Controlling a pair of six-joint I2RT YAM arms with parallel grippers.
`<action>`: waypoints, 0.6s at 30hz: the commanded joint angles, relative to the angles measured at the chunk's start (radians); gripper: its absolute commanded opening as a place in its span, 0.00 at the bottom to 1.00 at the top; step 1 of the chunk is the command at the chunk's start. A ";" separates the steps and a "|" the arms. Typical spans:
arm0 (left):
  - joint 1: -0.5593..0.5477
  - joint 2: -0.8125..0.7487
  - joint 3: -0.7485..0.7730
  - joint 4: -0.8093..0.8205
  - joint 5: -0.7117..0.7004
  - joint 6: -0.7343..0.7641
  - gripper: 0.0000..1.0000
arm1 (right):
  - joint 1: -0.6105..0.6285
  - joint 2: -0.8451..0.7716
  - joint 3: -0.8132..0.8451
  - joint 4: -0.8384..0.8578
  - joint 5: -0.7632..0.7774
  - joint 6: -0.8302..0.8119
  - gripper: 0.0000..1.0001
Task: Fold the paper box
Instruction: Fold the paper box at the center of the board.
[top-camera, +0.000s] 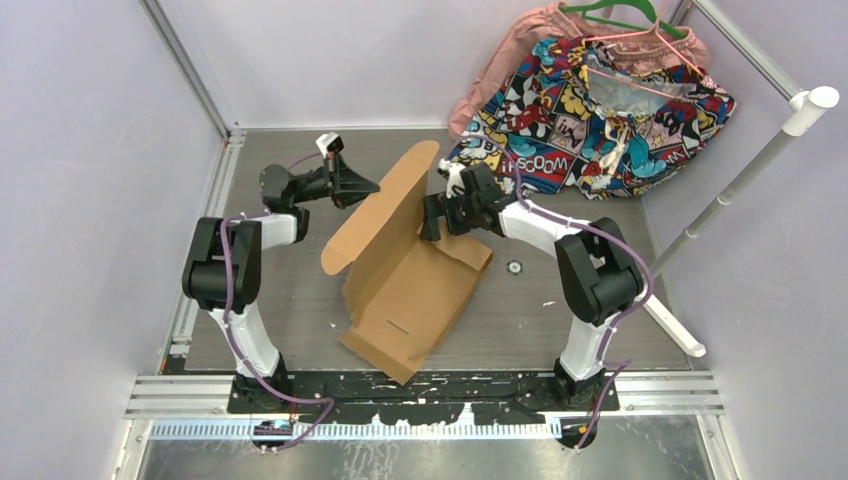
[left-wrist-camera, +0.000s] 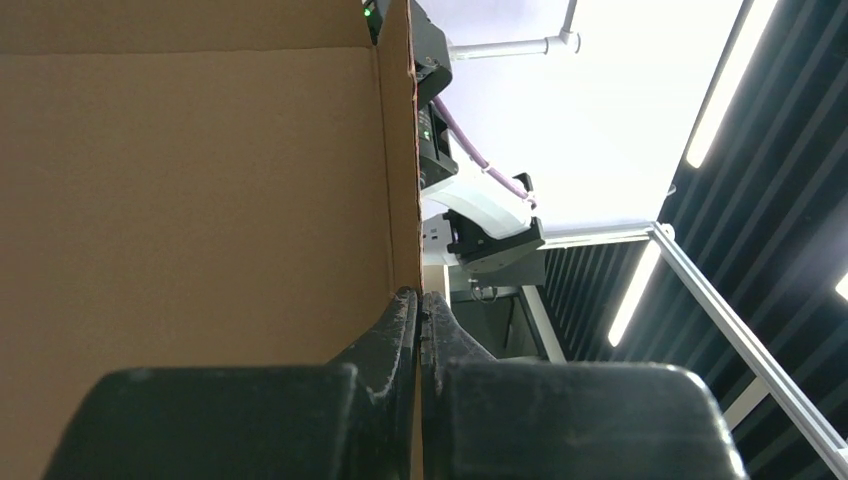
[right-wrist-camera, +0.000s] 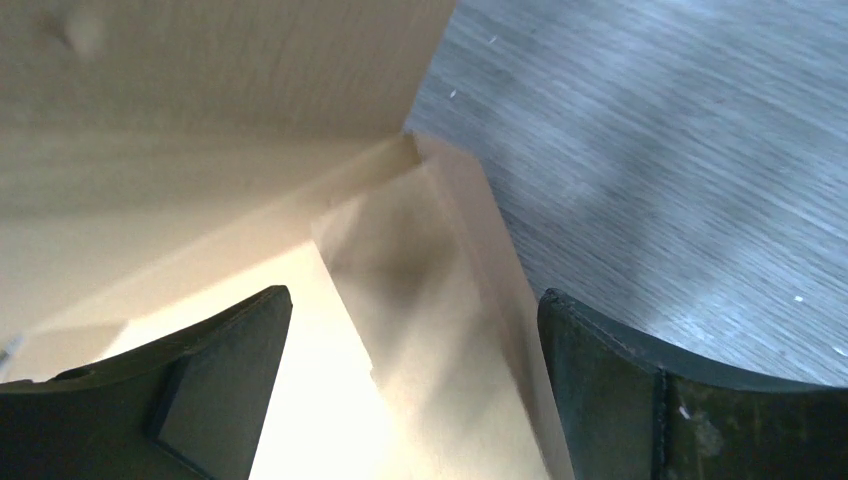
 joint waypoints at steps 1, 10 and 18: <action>-0.020 0.001 0.022 0.073 -0.009 0.014 0.00 | -0.059 -0.086 -0.078 0.223 -0.036 0.102 0.96; -0.046 0.001 0.030 0.056 -0.021 0.029 0.00 | -0.067 -0.125 -0.124 0.181 0.000 0.050 0.78; -0.061 -0.057 0.043 -0.201 -0.020 0.223 0.00 | -0.067 -0.222 -0.247 0.192 0.041 0.037 0.85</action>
